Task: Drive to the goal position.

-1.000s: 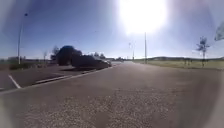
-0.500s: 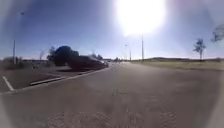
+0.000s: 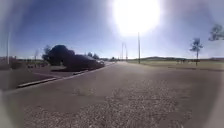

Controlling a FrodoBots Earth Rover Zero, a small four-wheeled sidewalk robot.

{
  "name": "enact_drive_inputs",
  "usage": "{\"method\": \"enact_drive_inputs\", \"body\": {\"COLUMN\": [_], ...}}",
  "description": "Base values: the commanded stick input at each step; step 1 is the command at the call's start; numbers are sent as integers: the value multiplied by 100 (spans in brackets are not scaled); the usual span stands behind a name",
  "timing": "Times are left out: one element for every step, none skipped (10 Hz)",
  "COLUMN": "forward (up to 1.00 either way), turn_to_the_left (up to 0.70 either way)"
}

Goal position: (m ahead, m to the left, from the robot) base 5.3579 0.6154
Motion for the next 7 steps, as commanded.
{"method": "enact_drive_inputs", "body": {"forward": [70, 70, 70, 70, 70, 70, 70], "turn_to_the_left": [-35, -35, -35, -35, -35, -28, -14]}}
